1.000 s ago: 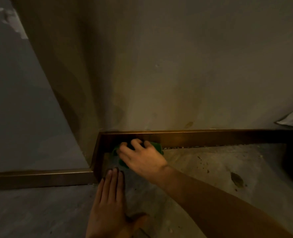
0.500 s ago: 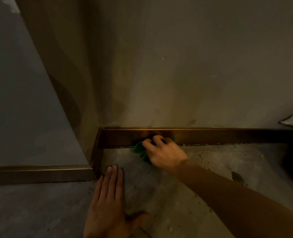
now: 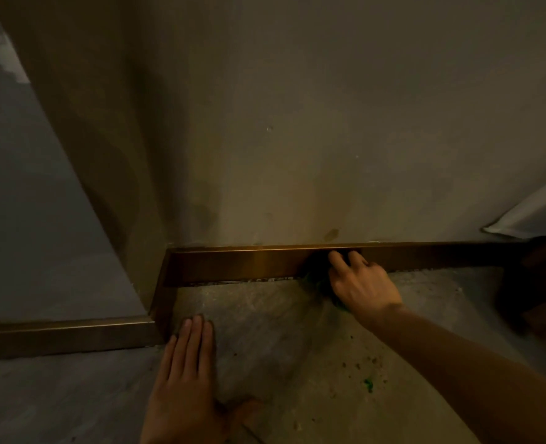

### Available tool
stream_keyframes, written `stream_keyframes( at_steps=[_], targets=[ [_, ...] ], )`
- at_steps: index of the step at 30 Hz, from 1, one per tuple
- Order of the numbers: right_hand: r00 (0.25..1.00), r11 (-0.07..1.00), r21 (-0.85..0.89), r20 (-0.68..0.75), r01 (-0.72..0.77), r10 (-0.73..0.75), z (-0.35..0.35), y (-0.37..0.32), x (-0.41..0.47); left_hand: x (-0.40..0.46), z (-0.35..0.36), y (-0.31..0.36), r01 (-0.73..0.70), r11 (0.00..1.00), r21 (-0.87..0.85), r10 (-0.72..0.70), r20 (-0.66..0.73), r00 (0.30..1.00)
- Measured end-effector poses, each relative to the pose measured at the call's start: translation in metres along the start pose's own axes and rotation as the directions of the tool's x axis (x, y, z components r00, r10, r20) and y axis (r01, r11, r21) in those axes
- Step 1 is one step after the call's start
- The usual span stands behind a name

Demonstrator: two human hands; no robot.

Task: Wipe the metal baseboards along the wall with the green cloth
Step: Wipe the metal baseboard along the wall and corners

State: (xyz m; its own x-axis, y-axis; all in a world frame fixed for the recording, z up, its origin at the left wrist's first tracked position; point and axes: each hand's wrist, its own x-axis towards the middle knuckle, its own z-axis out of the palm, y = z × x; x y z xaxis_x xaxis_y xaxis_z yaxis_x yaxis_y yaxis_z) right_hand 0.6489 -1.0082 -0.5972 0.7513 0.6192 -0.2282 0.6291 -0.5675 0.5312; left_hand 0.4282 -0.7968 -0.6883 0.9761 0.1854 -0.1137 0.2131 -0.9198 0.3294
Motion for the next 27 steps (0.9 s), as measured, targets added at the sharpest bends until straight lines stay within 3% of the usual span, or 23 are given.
stream_keyframes(
  at_steps=[10, 17, 23, 27],
  targets=[
    [0.998, 0.984, 0.174, -0.045, 0.043, -0.036, -0.038, -0.006, -0.038, 0.003, -0.032, 0.009, 0.038, 0.995, -0.091, -0.030, 0.084, 0.996],
    [0.994, 0.934, 0.355, -0.111, 0.041, -0.001, -0.102, -0.015, -0.058, 0.006, -0.089, 0.022, -0.094, 0.981, -0.170, 0.093, -0.017, 0.996],
    [0.961, 0.837, 0.535, -0.273, 0.114, 0.043, -0.160, -0.029, -0.084, 0.004, -0.148, 0.045, -0.189, 0.955, -0.228, 0.162, -0.130, 0.978],
    [0.952, 0.759, 0.632, -0.303, 0.159, 0.053, -0.204, -0.048, -0.100, -0.007, -0.183, 0.043, -0.222, 0.955, -0.197, 0.189, -0.176, 0.966]
  ],
)
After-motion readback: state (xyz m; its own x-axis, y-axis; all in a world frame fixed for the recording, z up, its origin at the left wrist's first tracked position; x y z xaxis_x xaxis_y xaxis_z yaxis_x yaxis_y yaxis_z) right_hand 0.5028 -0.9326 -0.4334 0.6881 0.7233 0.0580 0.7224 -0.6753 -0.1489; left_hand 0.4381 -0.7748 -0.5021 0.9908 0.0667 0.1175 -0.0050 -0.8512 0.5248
